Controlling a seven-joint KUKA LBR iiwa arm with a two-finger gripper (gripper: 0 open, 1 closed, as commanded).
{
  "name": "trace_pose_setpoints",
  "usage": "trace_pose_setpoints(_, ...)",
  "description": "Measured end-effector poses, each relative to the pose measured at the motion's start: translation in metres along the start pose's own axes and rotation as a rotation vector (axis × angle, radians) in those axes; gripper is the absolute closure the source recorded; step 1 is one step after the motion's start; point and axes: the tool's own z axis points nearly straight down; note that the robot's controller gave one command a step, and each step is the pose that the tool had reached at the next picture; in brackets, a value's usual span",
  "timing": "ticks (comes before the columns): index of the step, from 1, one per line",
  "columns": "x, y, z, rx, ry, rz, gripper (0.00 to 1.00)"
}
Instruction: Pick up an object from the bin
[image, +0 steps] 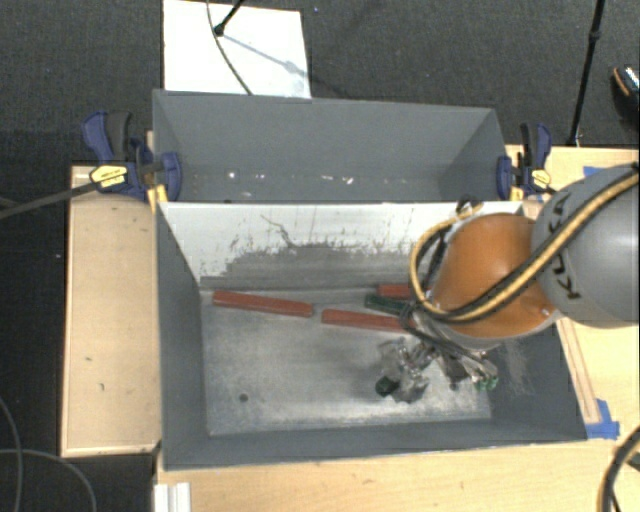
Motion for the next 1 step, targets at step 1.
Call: trace_pose_setpoints(1, -0.0014, -0.0006, -0.0308, 0.000, 0.000, -0.001, 1.00)
